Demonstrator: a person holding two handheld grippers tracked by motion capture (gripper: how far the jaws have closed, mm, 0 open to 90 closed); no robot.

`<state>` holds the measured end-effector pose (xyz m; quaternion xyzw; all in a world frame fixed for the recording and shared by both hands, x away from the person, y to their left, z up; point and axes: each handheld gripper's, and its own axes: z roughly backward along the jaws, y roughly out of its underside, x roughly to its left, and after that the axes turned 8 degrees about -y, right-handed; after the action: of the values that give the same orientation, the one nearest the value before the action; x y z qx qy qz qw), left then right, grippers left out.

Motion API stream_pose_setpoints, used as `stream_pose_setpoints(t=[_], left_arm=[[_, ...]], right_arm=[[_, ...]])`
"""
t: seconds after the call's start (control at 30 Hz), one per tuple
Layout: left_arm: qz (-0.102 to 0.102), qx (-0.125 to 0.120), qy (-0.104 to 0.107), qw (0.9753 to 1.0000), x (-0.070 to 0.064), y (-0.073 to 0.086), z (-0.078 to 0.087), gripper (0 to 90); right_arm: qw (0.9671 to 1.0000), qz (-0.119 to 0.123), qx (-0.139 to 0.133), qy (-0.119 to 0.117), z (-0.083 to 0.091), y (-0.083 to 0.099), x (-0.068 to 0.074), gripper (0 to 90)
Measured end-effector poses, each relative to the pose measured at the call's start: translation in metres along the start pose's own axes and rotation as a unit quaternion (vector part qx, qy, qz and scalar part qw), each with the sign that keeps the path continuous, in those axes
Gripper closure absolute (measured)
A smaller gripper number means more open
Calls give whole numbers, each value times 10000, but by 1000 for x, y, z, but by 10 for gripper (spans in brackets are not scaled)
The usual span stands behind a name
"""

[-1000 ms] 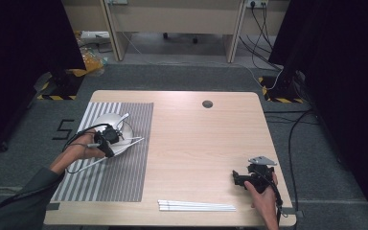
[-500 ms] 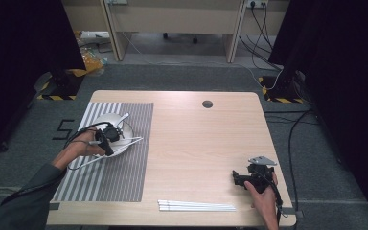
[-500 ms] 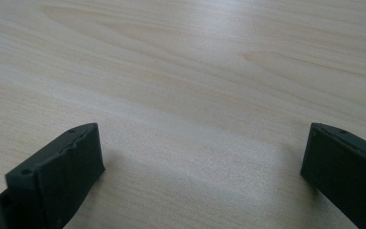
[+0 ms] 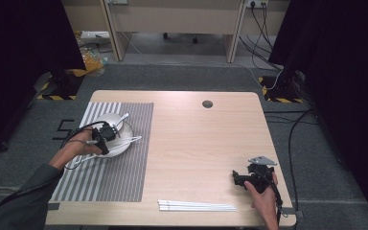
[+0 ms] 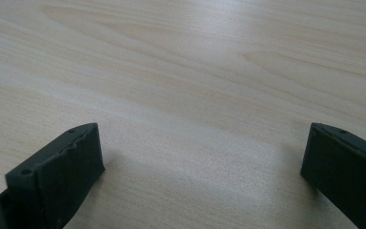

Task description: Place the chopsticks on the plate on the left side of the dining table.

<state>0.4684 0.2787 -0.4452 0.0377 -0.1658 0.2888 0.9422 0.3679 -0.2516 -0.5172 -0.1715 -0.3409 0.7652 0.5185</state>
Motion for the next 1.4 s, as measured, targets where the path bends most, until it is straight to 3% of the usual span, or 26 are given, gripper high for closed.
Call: stream_pose_setpoints(t=[0.17,0.4,0.63,0.93,1.2,1.4], left_arm=[[145,-67,3,9999,1,2,0,693],[133,-83,41,9999,-1,6,4,690],[-41,-46,81,9999,-3,9,1,798],[-160,-86,-63,9998,-1,2,3,811],[-77,-112,-246,9996,-1,0,3,775],[41,-111,-230,9997,1,5,5,732]], right_arm=[[10000,2,0,0,0,0,0,3],[10000,0,-1,-1,0,0,0,3],[10000,1,-1,1,0,0,0,3],[10000,0,-1,-2,0,0,0,3],[10000,1,0,0,0,0,0,3],[10000,1,0,1,0,0,0,3]])
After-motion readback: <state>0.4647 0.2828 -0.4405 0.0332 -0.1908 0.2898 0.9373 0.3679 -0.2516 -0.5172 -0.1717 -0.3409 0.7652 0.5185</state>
